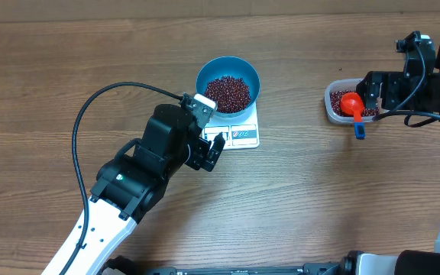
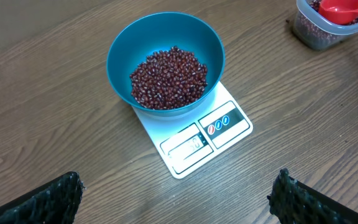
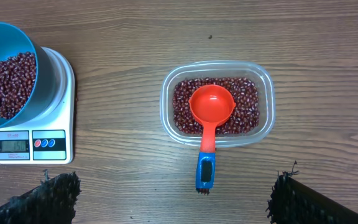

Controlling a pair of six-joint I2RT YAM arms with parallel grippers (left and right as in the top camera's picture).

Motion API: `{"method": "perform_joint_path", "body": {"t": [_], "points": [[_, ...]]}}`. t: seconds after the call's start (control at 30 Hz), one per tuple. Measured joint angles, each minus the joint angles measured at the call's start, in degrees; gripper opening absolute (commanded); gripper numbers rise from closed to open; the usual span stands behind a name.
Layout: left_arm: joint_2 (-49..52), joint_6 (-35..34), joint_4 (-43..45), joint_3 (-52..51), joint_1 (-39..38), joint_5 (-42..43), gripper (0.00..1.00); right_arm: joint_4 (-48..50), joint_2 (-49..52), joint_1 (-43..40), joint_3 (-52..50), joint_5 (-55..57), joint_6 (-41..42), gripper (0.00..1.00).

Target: Scoop item into bowl and weigh 150g on scale

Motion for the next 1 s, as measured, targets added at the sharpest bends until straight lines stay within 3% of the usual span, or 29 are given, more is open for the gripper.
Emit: {"method": "perform_joint_path", "body": {"t": [0.47,0.73,1.0], "points": [[-0.42,0.00,-0.24,0.00,0.00,0.00,1.00,0.04,0.00,0.00,0.00,0.00,0.02,1.00],[-4.46,0.00,-10.21,-0.44,0.00,0.00,1.00,0.07,0.00,0.00,0.00,0.00,0.00,1.00],[-12.98,-1.22,-6.75,-9.79,2.91,0.33,1.00,0.04,0.00,0.00,0.00,0.00,0.00,1.00]]}}
